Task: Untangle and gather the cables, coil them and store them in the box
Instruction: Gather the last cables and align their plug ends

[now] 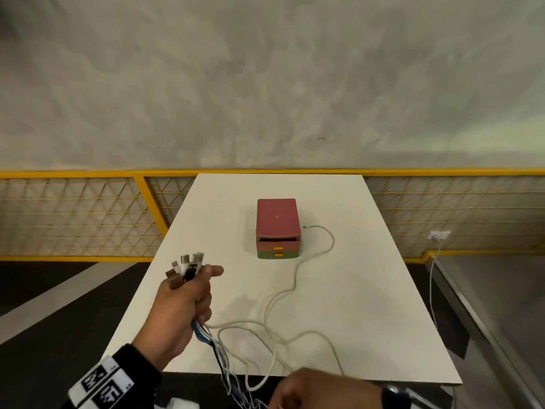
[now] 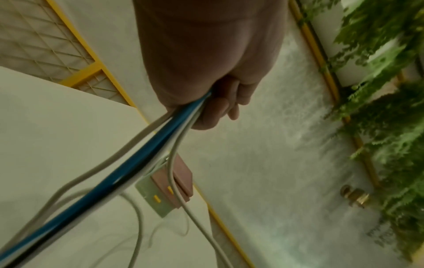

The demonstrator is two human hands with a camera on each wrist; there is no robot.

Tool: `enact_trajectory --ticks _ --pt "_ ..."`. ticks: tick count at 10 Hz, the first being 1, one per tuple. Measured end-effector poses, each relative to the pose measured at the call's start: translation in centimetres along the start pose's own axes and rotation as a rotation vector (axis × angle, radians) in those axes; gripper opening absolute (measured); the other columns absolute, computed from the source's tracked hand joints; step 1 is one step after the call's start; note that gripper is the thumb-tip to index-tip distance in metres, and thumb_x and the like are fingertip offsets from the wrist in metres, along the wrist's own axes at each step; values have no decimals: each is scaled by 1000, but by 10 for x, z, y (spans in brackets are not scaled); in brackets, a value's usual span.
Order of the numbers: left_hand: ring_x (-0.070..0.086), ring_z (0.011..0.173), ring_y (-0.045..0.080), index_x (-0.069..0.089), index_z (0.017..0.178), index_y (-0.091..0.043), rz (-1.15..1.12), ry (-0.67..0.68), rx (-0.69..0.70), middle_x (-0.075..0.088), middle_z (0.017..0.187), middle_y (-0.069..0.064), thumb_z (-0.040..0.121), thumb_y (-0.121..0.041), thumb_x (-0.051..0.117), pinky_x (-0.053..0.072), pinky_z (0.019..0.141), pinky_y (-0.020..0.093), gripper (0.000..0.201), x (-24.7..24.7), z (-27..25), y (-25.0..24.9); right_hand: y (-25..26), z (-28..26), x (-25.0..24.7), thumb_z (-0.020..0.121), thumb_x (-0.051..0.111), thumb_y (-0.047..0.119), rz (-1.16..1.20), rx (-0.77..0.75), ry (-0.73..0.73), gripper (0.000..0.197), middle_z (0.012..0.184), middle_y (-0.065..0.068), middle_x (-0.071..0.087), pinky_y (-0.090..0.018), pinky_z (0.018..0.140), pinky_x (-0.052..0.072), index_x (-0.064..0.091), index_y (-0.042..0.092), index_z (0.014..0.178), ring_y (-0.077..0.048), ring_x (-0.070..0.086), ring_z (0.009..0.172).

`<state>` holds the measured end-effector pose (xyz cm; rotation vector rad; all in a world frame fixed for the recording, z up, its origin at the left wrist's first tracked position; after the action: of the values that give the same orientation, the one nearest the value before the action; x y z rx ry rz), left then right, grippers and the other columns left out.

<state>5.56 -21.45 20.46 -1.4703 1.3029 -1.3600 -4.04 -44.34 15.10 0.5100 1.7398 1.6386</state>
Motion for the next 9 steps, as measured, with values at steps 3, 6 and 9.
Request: enact_trajectory --ticks 3,6,9 --pt "49 45 21 74 87 -3 25 232 99 46 54 7 64 -52 84 45 51 35 55 3 5 -20 -40 -45 -37 78 68 37 -587 795 -78 33 103 8 62 -17 73 41 65 23 107 -12 57 96" --pt "50 46 21 74 84 -2 -14 291 86 48 53 7 58 -55 86 48 49 31 60 -1 0 -18 -68 -83 -26 83 59 26 -488 1195 177 18 96 -6 71 -14 52 49 68 17 96 -13 62 75" --pt "59 53 24 76 85 -8 84 302 82 54 56 8 59 -61 83 52 58 33 59 5 -14 -7 -113 -99 1 77 71 46 -502 1253 -225 44 108 3 58 -17 78 41 57 19 109 -14 56 99"
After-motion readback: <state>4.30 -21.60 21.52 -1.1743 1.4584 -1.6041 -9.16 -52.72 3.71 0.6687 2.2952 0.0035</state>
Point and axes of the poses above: each hand's wrist, its own z-axis towards the middle knuckle, its own x-axis out of the palm, y = z × x, the point moved 1 cm from there along z, towards the middle knuckle
